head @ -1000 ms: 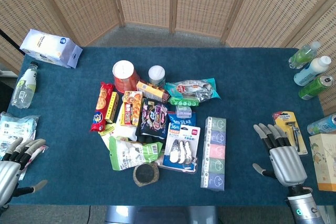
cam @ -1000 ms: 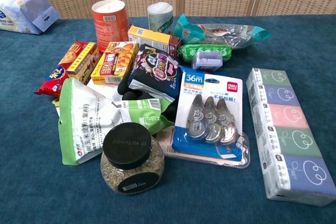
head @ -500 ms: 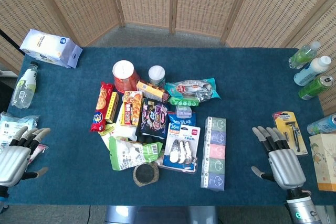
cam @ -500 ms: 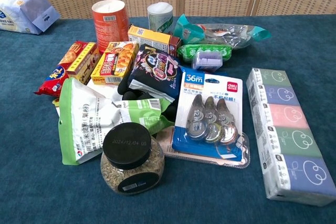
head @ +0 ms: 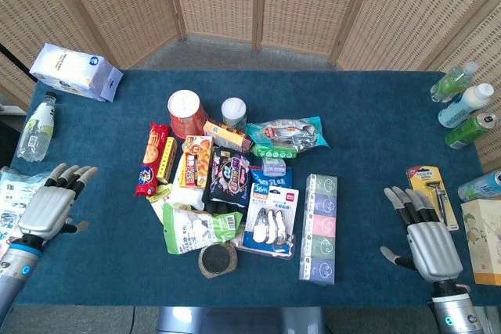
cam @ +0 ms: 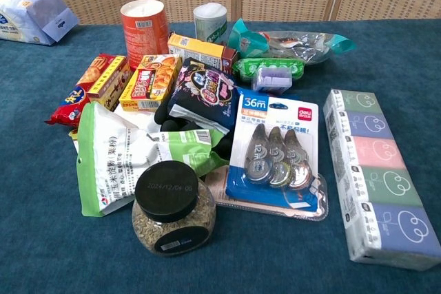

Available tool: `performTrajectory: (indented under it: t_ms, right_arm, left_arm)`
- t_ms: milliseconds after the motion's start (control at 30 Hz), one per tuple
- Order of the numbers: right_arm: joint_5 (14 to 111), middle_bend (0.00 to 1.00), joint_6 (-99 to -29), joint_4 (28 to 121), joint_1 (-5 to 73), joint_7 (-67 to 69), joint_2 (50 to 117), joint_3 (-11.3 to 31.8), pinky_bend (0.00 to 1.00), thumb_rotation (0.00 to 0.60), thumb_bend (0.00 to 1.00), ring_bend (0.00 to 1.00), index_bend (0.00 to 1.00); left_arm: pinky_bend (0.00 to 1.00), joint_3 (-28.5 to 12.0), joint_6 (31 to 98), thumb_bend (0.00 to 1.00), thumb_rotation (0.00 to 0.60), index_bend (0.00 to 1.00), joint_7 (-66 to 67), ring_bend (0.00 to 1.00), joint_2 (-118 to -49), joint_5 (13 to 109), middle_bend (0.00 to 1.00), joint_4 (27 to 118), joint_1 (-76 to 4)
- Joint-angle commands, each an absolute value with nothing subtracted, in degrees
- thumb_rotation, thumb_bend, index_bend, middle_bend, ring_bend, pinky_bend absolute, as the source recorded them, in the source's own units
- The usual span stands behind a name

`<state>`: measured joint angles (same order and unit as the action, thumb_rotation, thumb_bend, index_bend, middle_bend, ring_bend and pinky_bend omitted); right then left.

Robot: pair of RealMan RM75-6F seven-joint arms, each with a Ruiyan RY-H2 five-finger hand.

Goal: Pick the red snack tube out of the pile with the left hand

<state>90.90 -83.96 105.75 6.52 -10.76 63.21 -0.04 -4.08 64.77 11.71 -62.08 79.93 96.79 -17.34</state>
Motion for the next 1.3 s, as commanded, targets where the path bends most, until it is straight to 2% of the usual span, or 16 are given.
performTrajectory:
  t_ms: [33, 233, 367, 867, 1100, 1300]
  right_arm:
    - [90.87, 0.0, -84.25, 106.01, 6.31, -10.77, 62.97, 0.09, 0.0, 0.6, 0.16, 0.0, 0.03]
    - [90.59, 0.0, -84.94, 106.18, 5.61, -10.76, 62.6, 0.21, 0.0, 0.6, 0.16, 0.0, 0.03]
    - [90.3, 0.0, -85.27, 106.34, 5.23, -10.83, 62.28, 0.37, 0.0, 0.6, 0.16, 0.0, 0.03]
    - [89.64, 0.0, -85.03, 106.14, 4.73, -9.84, 62.17, 0.68, 0.0, 0.6, 0.16, 0.0, 0.03]
    - [89.82, 0.0, -85.56, 106.29, 4.28, -9.99, 61.84, 0.75, 0.0, 0.6, 0.16, 0.0, 0.03]
    - [89.69, 0.0, -85.27, 106.41, 4.28, -10.12, 61.85, 0.86, 0.0, 0.6, 0.16, 0.0, 0.03]
  left_arm:
    - [0.0, -5.4, 61.22, 0.17, 0.6, 0.07, 13.18, 0.12, -64.43, 77.18, 0.14, 94.68, -20.23]
    - [0.0, -7.3, 56.68, 0.17, 0.6, 0.07, 13.71, 0.12, -68.6, 73.89, 0.14, 91.04, -24.76]
    - [0.0, -8.3, 57.38, 0.17, 0.6, 0.07, 10.93, 0.12, -72.26, 75.29, 0.14, 87.88, -26.53]
    - [0.0, -8.04, 54.59, 0.17, 0.6, 0.07, 7.37, 0.12, -79.52, 76.79, 0.16, 81.65, -31.92]
    - [0.0, -7.04, 49.06, 0.17, 0.6, 0.08, -6.22, 0.17, -76.36, 76.91, 0.2, 85.28, -32.7]
    - [0.0, -5.3, 49.65, 0.17, 0.6, 0.08, -10.54, 0.17, -73.14, 79.92, 0.19, 87.7, -32.23]
